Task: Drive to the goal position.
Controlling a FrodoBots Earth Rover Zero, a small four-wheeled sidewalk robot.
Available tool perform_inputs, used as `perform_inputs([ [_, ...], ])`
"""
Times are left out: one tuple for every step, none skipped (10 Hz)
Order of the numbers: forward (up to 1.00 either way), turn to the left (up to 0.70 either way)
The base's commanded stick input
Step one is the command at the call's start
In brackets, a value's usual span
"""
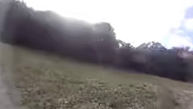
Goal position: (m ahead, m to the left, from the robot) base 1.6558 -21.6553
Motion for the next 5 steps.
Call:
perform_inputs([
  [0.7,0.0],
  [0.7,0.0],
  [0.7,0.0],
  [0.7,-0.06],
  [0.7,-0.21],
])
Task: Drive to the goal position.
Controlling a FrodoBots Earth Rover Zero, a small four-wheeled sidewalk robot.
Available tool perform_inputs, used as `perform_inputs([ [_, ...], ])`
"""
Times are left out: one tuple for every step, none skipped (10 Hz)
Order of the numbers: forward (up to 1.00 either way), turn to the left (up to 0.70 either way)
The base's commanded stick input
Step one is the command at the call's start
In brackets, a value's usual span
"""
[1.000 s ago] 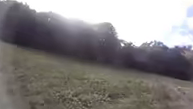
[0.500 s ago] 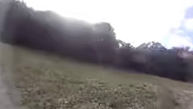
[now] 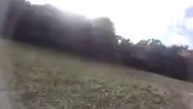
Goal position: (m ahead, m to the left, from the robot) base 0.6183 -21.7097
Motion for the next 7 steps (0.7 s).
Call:
perform_inputs([
  [0.7,-0.34],
  [0.7,-0.26],
  [0.7,-0.18],
  [0.7,0.0],
  [0.7,0.0],
  [0.7,-0.09],
  [0.7,-0.24],
])
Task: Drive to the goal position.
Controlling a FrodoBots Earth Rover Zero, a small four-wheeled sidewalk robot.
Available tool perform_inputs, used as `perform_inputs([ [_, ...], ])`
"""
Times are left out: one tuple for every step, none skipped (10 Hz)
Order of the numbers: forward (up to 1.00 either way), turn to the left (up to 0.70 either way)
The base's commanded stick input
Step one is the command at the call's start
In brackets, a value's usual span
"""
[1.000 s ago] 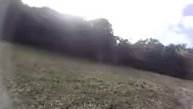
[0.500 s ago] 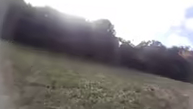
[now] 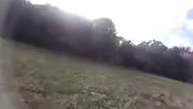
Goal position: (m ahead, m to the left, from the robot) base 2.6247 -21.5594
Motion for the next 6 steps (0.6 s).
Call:
perform_inputs([
  [0.7,-0.33],
  [0.7,-0.34],
  [0.7,-0.35],
  [0.7,-0.32],
  [0.7,-0.29],
  [0.7,0.0],
])
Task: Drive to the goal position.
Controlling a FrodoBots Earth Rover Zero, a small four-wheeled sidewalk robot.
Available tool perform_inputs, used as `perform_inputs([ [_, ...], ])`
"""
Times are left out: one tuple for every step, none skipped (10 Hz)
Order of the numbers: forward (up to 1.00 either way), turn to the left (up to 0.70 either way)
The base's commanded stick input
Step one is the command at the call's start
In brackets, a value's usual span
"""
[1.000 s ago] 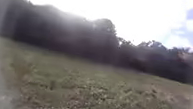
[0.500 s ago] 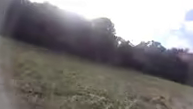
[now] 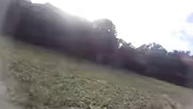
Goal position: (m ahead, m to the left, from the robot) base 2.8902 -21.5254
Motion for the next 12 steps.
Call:
perform_inputs([
  [0.7,0.0],
  [0.7,0.0],
  [0.7,0.0],
  [0.7,0.0],
  [0.7,0.0],
  [0.7,0.0],
  [0.7,-0.34],
  [0.7,-0.35],
  [0.7,-0.35],
  [0.7,-0.35],
  [0.54,-0.27],
  [0.23,-0.11],
])
